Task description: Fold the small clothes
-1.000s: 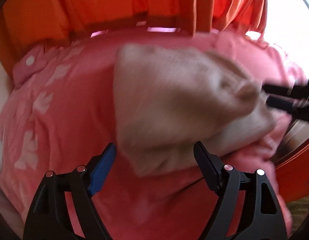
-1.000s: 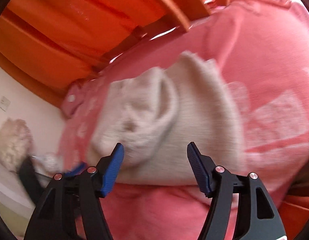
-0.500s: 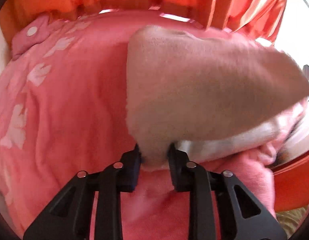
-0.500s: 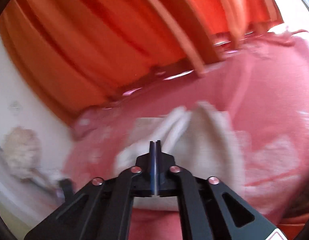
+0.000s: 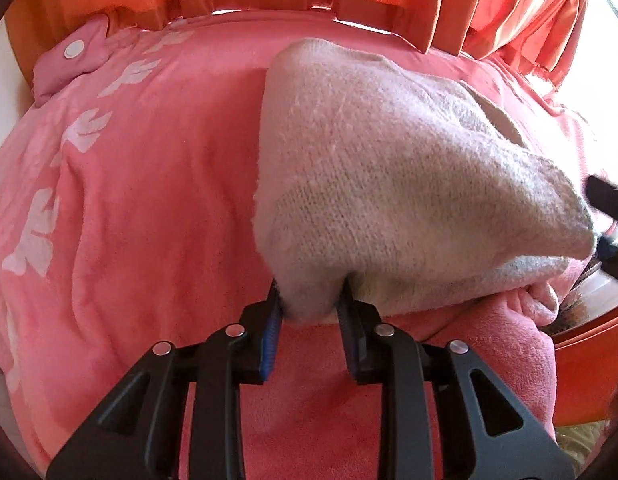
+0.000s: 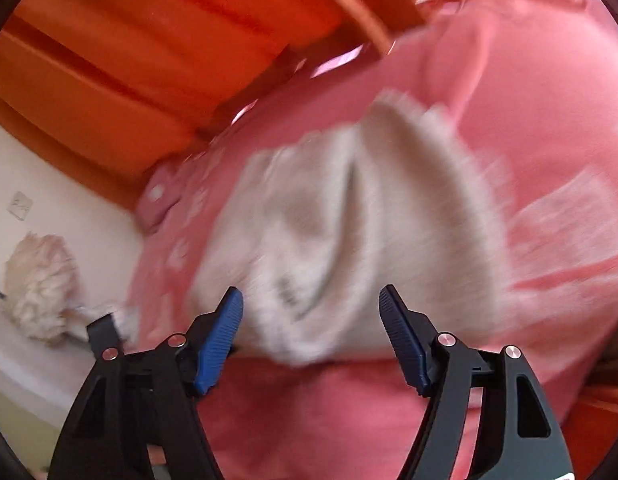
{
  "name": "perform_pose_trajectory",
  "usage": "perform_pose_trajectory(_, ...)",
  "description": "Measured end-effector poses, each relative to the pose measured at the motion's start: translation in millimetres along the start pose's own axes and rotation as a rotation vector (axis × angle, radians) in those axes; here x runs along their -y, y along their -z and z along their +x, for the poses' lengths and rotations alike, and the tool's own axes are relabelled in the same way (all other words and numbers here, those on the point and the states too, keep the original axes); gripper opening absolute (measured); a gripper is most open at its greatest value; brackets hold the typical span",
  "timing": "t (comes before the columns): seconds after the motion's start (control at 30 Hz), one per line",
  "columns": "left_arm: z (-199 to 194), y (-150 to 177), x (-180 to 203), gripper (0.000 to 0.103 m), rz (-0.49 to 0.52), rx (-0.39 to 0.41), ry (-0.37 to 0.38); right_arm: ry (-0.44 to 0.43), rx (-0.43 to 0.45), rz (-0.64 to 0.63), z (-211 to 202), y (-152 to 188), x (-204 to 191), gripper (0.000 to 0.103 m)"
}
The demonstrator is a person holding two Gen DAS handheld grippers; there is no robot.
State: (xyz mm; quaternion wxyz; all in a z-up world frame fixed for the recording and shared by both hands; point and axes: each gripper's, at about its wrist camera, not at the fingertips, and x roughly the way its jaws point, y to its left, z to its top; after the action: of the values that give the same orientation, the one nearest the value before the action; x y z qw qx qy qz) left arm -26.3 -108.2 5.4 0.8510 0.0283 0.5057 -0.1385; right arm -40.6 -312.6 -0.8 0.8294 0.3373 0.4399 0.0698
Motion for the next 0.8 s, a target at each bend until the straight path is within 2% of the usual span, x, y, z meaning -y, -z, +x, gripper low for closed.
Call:
perform_pose_trajectory(0.03,0,0,-1,0.026,-0.001,-0.003,0.0,0.022,-0.024,-0.005,13,-1,-1,0.059)
perform_pose_trajectory(0.07,0,0,-1,0.026,-0.001,-0.006,0.002,0.038,-0.038,-0.025,24,0,-3,0.035)
perform_pose_trajectory(0.1,-1,0,0,0.026,-0.002,-0.007,0.004,0.04,-0.044,-0.028,26,-2,-6,0.017)
perform_pose_trajectory(0.13,-4,0,1,0.026,-0.006,-0.009,0.007,0.029,-0.001,-0.03,18,-4,-11,0.016)
perform_pose_trajectory(0.2,-15,-1,1,0.026,-0.007,0.002,0.028,0.014,0.137,-0.113,-20,-10,-31,0.014)
perform_pose_trajectory(0.27,-26,-1,3,0.026,-0.002,0.013,0.066,0.069,0.242,-0.193,-53,-11,-44,0.014)
perform_pose_trajectory(0.3,-31,0,5,0.026,0.006,0.018,0.079,0.097,0.259,-0.205,-58,-10,-41,0.014)
perform_pose_trajectory(0.37,-35,0,9,0.026,0.024,0.029,0.059,0.214,0.219,-0.202,-46,-10,-14,0.015)
perform_pose_trajectory(0.4,-34,1,11,0.026,0.027,0.029,0.063,0.276,0.165,-0.187,-31,-9,8,0.015)
perform_pose_trajectory(0.43,-33,1,12,0.026,0.022,0.024,0.07,0.33,0.069,-0.15,-3,-5,33,0.016)
perform_pose_trajectory(0.47,-32,1,14,0.026,0.022,0.016,0.073,0.297,0.067,-0.122,3,0,46,0.016)
perform_pose_trajectory(0.5,-31,1,15,0.026,0.027,0.014,0.068,0.267,0.101,-0.103,-4,4,48,0.017)
perform_pose_trajectory(0.53,-32,2,18,0.026,0.029,0.014,0.058,0.261,0.095,-0.091,-10,3,44,0.022)
perform_pose_trajectory(0.57,-32,1,19,0.025,0.033,0.012,0.051,0.268,0.103,-0.084,-16,2,41,0.025)
perform_pose_trajectory(0.6,-32,1,17,0.025,0.033,0.011,0.052,0.274,0.12,-0.081,-23,0,36,0.034)
perform_pose_trajectory(0.67,-31,0,15,0.025,0.034,0.011,0.047,0.284,0.156,-0.09,-36,-5,26,0.04)
perform_pose_trajectory(0.73,-30,0,16,0.025,0.035,0.008,0.04,0.287,0.19,-0.1,-48,-16,18,0.052)
perform_pose_trajectory(0.8,-29,0,17,0.025,0.032,0.007,0.036,0.287,0.22,-0.108,-52,-30,16,0.057)
